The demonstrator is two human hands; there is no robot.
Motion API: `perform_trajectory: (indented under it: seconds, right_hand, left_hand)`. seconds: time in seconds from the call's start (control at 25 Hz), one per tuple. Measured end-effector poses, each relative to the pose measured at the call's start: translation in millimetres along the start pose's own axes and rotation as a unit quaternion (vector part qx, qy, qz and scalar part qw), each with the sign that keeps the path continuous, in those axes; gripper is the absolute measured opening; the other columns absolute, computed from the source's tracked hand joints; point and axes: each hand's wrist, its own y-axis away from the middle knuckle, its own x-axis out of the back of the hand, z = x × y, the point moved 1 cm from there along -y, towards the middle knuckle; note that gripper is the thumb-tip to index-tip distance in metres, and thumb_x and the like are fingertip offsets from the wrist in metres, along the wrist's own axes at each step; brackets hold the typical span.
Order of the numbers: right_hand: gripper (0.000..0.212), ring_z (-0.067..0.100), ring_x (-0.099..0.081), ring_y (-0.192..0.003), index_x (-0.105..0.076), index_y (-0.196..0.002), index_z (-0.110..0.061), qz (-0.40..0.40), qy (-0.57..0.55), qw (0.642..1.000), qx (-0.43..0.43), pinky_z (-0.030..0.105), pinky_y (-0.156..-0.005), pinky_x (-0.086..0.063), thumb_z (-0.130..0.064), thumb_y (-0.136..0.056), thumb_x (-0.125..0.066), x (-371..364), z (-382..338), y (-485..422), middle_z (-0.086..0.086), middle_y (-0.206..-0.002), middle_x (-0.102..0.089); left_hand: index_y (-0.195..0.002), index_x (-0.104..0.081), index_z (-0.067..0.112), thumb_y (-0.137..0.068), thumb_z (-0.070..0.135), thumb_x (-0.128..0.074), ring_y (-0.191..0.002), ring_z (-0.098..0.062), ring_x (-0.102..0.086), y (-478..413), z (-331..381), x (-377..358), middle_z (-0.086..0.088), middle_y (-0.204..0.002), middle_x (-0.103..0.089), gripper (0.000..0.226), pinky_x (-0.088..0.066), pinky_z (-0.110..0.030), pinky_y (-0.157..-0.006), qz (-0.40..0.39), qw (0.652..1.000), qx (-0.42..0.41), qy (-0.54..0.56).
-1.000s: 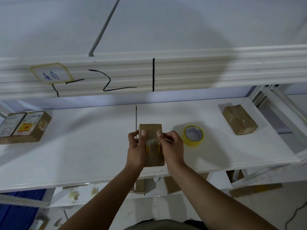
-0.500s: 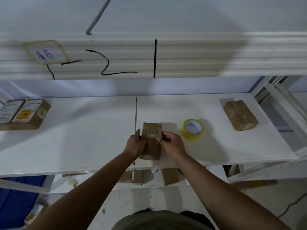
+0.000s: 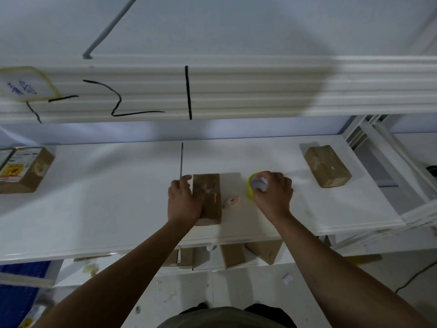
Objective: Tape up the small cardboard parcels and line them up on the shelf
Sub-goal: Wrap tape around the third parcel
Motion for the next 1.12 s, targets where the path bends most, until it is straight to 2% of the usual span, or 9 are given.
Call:
perform_trajectory:
  seconds: [0.16,0.32,0.4,0.52,0.64,0.76,0.84,0.96,1.12]
  right_hand:
    - [0.040,0.032,-0.026,-0.145,-0.066,-0.119,-0.038,-0.151,0.165,0.974,0.040,0.049,-0.114,-0.029,-0.042,-0.080,-0.075,-0.9,21.9,-2.7,-0.003,-0.154,-0.034]
    - [0.026,0.034,-0.033,-0.145,-0.072,-0.117,-0.020,-0.122,0.160,0.978,0.058,0.045,-0.111,-0.039,-0.022,-0.092,-0.069,-1.1,30.6,-4.3,0.007,-0.153,-0.044]
    - [0.019,0.033,-0.045,-0.138,-0.074,-0.108,-0.015,-0.103,0.150,0.979,0.093,0.034,-0.109,-0.036,-0.014,-0.091,-0.066,3.3,32.5,-6.5,0.009,-0.139,-0.056]
    - [0.014,0.034,-0.051,-0.130,-0.076,-0.098,-0.012,-0.071,0.092,0.985,0.126,0.027,-0.107,-0.030,-0.006,-0.086,-0.070,14.2,31.6,-6.4,0.010,-0.126,-0.061]
    - [0.014,0.036,-0.050,-0.129,-0.075,-0.096,-0.012,-0.054,0.055,0.985,0.152,0.022,-0.105,-0.028,-0.004,-0.084,-0.074,23.4,31.9,-4.8,0.010,-0.128,-0.058]
    - [0.016,0.036,-0.047,-0.130,-0.075,-0.099,-0.013,-0.050,0.032,0.983,0.175,0.023,-0.105,-0.029,-0.005,-0.085,-0.075,26.8,31.1,-4.1,0.010,-0.131,-0.056]
    - [0.016,0.037,-0.046,-0.129,-0.075,-0.099,-0.013,-0.043,0.021,0.983,0.176,0.024,-0.105,-0.030,-0.005,-0.085,-0.076,28.7,31.4,-5.2,0.009,-0.131,-0.056]
    - [0.016,0.035,-0.046,-0.130,-0.074,-0.100,-0.012,-0.062,0.017,0.982,0.178,0.025,-0.107,-0.032,-0.007,-0.086,-0.076,32.5,27.8,-4.7,0.009,-0.131,-0.056]
    - [0.013,0.030,-0.060,-0.116,-0.065,-0.095,-0.007,-0.110,0.023,0.964,0.242,0.035,-0.120,-0.031,-0.019,-0.094,-0.071,46.2,17.4,-8.8,0.010,-0.106,-0.067]
  left_hand:
    - [-0.126,-0.067,0.019,-0.098,0.022,-0.065,-0.116,-0.026,-0.057,-14.5,47.2,-12.6,-0.003,-0.122,-0.067,0.028,-0.049,-0.038,-0.098,-0.025,0.983,-0.177,-0.050]
    - [-0.129,-0.067,0.024,-0.099,0.025,-0.064,-0.114,-0.019,-0.060,-27.4,74.8,-32.8,0.004,-0.117,-0.069,0.030,-0.052,-0.035,-0.091,-0.114,0.972,-0.184,-0.087]
    - [-0.141,-0.059,0.024,-0.098,0.028,-0.065,-0.128,-0.024,-0.055,-32.7,77.9,-43.1,0.000,-0.132,-0.066,0.043,-0.050,-0.039,-0.101,-0.140,0.964,-0.190,-0.122]
    - [-0.166,-0.026,0.023,-0.094,0.032,-0.075,-0.153,-0.032,-0.030,-42.7,81.3,-54.4,-0.007,-0.167,-0.038,0.088,-0.032,-0.044,-0.123,-0.200,0.950,-0.200,-0.137]
    - [-0.169,-0.013,0.026,-0.088,0.022,-0.084,-0.156,-0.027,-0.027,-56.3,90.2,-58.5,-0.007,-0.173,-0.027,0.108,-0.030,-0.040,-0.125,-0.264,0.939,-0.214,-0.055]
    - [-0.160,-0.042,0.025,-0.086,0.005,-0.086,-0.129,-0.024,-0.059,-68.2,98.2,-54.2,-0.013,-0.151,-0.056,0.088,-0.051,-0.040,-0.111,-0.310,0.933,-0.168,0.072]
    - [-0.143,-0.062,0.020,-0.086,0.001,-0.084,-0.106,-0.021,-0.072,-71.5,99.8,-52.0,-0.008,-0.129,-0.070,0.064,-0.060,-0.041,-0.100,-0.302,0.937,-0.162,0.072]
    - [-0.127,-0.073,0.022,-0.088,0.006,-0.082,-0.095,-0.010,-0.075,-67.6,96.0,-46.4,0.006,-0.115,-0.075,0.043,-0.058,-0.029,-0.092,-0.254,0.949,-0.186,0.030]
    - [-0.108,-0.081,0.013,-0.092,-0.005,-0.071,-0.086,-0.016,-0.078,-61.8,82.8,-27.6,-0.002,-0.097,-0.082,0.026,-0.062,-0.033,-0.084,-0.205,0.963,-0.160,0.070]
